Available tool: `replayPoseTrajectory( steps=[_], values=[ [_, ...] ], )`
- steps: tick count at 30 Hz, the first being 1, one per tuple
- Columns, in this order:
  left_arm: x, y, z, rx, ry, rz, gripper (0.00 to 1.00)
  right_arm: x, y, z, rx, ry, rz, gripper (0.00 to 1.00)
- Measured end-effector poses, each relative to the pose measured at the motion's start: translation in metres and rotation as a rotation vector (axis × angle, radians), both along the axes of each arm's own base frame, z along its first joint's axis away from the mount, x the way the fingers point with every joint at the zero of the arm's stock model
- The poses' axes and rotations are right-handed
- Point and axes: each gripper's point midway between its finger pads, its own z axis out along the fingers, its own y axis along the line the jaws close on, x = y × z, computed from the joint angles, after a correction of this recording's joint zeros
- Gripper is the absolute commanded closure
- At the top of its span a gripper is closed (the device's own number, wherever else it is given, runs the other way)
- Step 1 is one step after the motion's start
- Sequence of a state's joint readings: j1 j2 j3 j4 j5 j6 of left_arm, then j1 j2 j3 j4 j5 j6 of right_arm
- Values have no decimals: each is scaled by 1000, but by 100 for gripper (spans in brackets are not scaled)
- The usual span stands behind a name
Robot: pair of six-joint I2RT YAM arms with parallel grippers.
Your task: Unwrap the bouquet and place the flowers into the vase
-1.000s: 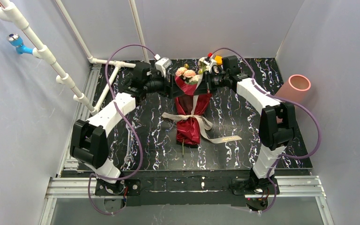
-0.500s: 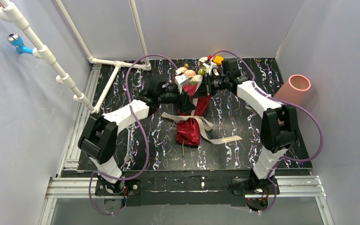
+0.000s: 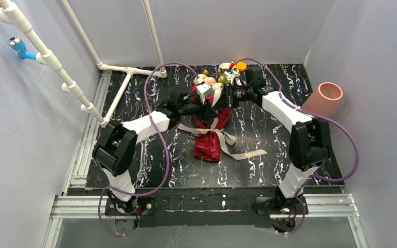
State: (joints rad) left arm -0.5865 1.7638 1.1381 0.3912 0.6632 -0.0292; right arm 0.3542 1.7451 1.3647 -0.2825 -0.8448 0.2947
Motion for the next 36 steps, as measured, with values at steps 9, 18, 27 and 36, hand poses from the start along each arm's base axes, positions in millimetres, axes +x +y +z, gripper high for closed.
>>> replayPoseTrajectory(
  steps=[9,18,27,36],
  values=[
    [-6,2,-10,2,45,13,100,6,-8,4,11,14,-25,62],
    [-6,2,-9,0,38,15,100,34,-20,18,12,-45,-66,64],
    [-18,13,-17,26,20,12,100,52,0,-18,-42,-5,-69,89],
    [-16,14,-19,46,-25,2,100,24,36,-80,-86,125,14,92]
  ],
)
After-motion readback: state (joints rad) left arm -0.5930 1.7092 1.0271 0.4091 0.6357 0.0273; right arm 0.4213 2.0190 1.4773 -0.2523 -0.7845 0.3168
